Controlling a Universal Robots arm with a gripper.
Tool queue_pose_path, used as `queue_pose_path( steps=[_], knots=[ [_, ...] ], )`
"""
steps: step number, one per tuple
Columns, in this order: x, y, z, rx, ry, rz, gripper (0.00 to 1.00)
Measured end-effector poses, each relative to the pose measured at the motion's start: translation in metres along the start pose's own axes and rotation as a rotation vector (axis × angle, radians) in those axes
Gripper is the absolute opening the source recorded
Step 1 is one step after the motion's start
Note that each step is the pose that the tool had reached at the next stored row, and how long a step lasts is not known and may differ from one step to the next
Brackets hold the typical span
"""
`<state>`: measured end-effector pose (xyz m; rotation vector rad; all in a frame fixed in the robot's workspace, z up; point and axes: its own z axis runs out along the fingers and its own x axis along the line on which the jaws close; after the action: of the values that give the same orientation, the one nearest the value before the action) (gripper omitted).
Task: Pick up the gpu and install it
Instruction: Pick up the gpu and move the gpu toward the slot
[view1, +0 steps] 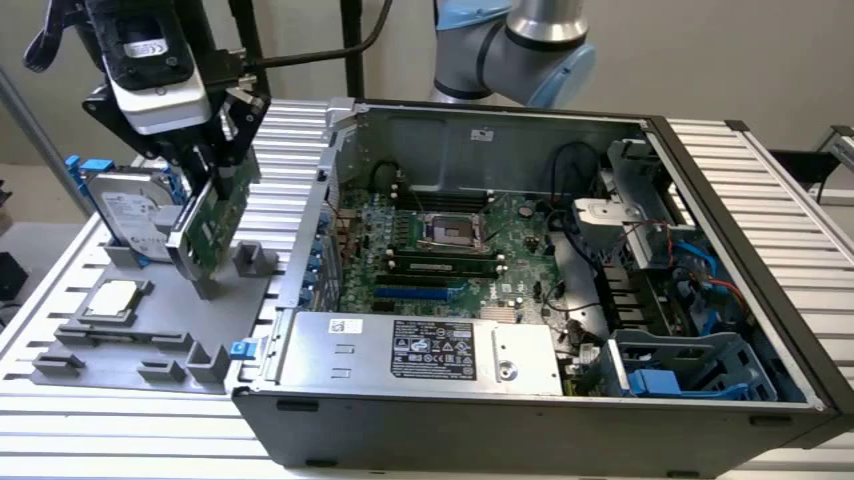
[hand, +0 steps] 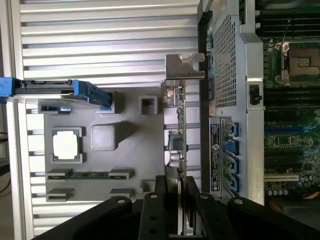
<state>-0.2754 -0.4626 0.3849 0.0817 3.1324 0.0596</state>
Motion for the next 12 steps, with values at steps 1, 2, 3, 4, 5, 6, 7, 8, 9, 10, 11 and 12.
queue_pose_path(
  steps=[1, 2, 3, 4, 5, 6, 7, 8, 9, 10, 11, 12],
  knots=[
    [-0.003, 0.0003, -0.0048, -0.0014, 0.0005, -0.002, 0.27],
    [-0.006, 0.0006, -0.0093, -0.0028, 0.0008, -0.004, 0.27],
    [-0.009, 0.0010, -0.0137, -0.0042, 0.0012, -0.006, 0.27],
    [-0.012, 0.0013, -0.0182, -0.0054, 0.0016, -0.007, 0.27],
    [-0.016, 0.0017, -0.0226, -0.0065, 0.0021, -0.008, 0.27],
    [-0.021, 0.0021, -0.0272, -0.0072, 0.0031, -0.009, 0.27],
    [-0.025, 0.0025, -0.0317, -0.0075, 0.0044, -0.009, 0.27],
    [-0.030, 0.0029, -0.0362, -0.0080, 0.0055, -0.010, 0.27],
    [-0.035, 0.0033, -0.0408, -0.0084, 0.0069, -0.010, 0.27],
    [-0.039, 0.0038, -0.0454, -0.0089, 0.0080, -0.010, 0.27],
    [-0.044, 0.0042, -0.0498, -0.0090, 0.0092, -0.010, 0.27],
    [-0.048, 0.0045, -0.0535, -0.0090, 0.0104, -0.010, 0.27]
  ],
)
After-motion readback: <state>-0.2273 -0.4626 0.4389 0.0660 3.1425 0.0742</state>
